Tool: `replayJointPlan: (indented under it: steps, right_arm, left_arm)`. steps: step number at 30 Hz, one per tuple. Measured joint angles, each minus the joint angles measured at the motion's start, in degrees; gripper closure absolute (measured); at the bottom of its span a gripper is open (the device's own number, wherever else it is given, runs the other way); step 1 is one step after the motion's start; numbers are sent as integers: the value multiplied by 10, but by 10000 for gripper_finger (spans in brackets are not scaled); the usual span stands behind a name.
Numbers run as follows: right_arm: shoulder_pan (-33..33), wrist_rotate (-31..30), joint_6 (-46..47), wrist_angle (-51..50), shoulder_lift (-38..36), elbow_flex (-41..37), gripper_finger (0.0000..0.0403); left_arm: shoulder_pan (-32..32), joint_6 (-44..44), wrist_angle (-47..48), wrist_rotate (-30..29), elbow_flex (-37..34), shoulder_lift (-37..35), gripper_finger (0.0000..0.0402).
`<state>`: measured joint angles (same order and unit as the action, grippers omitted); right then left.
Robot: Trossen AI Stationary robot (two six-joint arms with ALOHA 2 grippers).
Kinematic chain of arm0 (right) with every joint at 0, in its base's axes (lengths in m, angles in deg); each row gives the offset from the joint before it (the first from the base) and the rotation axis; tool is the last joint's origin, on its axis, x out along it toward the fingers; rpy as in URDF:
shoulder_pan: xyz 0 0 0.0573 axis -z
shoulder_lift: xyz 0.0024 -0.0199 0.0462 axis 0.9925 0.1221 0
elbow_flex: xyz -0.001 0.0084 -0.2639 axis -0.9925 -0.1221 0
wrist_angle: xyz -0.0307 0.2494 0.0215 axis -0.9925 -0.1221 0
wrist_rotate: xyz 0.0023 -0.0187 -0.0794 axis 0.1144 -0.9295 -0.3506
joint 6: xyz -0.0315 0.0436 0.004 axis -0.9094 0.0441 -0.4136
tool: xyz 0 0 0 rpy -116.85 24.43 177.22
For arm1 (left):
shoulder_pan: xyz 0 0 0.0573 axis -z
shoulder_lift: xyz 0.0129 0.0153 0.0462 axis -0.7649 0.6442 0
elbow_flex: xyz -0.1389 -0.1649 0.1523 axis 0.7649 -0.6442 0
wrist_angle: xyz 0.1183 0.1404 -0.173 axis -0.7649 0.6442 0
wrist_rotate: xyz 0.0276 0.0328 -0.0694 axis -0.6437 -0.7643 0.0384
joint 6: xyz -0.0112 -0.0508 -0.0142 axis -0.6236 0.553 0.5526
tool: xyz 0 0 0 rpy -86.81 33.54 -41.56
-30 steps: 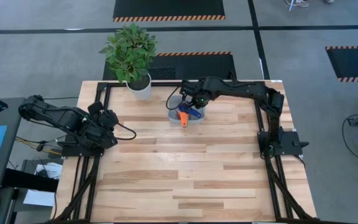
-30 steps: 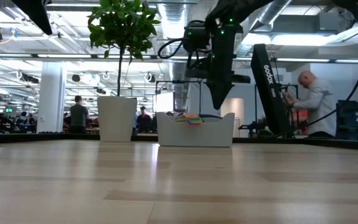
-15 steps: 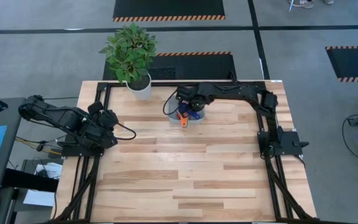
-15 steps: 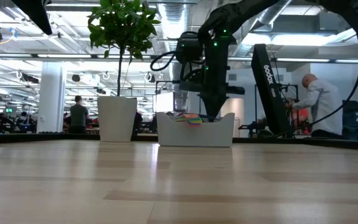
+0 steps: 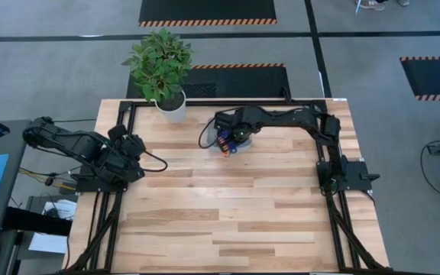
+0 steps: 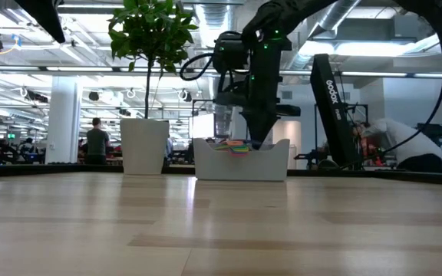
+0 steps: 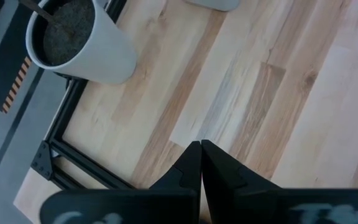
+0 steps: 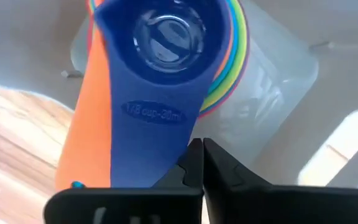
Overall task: Nest measuring cups in basket
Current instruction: Put the nested measuring cups into the gray bin, then return to Home Position
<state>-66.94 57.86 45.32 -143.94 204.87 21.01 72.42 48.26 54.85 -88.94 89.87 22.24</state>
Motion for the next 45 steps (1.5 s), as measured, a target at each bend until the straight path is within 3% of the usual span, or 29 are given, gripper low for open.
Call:
replayJointPlan:
  steps: [5, 13, 19, 23, 27, 31, 36, 42, 45]
  right_arm:
    - [-14, 7, 6, 23, 0, 0, 398]
    - [-26, 20, 42, 11, -5, 0, 378]
    - [-52, 87, 64, -28, -58, 30, 394]
    - [-99, 99, -14, -55, -122, 51, 388]
    - [-166, 15, -94, -111, -193, 50, 361]
    - [-238, -95, -54, -159, -249, 50, 349]
    - [-343, -294, -70, -171, -278, 50, 348]
    - [-392, -335, -105, -169, -278, 40, 347]
    - [-397, -345, -120, -85, -301, -41, 347]
  left_arm:
    - [0, -2, 0, -7, 0, 0, 401]
    - [0, -2, 0, -7, 0, 0, 401]
    - [0, -6, 0, -7, 0, 0, 401]
    - [0, -34, 0, 9, 0, 0, 401]
    - [0, -53, 1, 50, 0, -3, 401]
    - [0, -49, 0, 93, 0, 3, 401]
    - [0, -49, -1, 97, 0, 10, 401]
    - [0, -47, -10, 97, 0, 10, 401]
    - [0, -47, -10, 97, 0, 10, 401]
